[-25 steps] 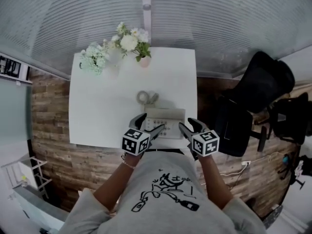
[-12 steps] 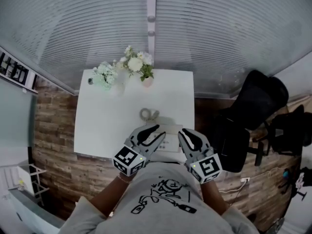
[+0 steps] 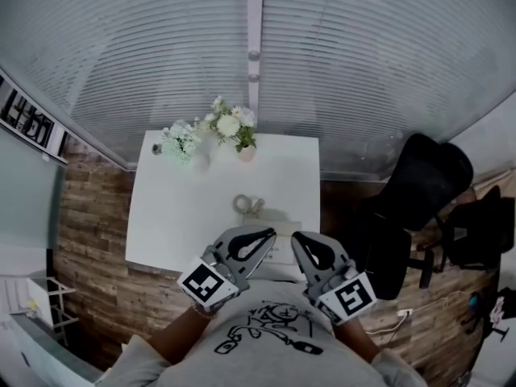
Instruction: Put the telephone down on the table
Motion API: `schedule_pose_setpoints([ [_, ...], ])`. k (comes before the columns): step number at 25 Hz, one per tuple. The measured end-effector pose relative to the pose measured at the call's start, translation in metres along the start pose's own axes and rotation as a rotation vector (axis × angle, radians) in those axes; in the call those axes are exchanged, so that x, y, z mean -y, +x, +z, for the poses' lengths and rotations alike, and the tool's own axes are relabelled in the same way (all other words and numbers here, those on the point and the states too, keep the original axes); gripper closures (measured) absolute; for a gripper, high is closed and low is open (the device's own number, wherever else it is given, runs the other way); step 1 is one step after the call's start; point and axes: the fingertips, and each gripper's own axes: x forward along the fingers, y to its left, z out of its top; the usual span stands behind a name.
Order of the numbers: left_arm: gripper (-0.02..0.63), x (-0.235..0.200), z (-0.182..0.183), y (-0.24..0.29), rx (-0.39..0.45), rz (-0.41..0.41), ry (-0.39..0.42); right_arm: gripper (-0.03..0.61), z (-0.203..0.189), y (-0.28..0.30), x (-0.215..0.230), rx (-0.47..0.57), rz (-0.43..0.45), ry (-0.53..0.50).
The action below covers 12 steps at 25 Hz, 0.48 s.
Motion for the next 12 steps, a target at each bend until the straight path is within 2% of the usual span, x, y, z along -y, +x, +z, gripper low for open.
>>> schedule_pose_setpoints([
  [12,0.595,0.008,0.016,-0.001,0.025,-0.001,0.029,0.543,0.011,-0.001,-0.001,0.026,-0.01,0.0],
])
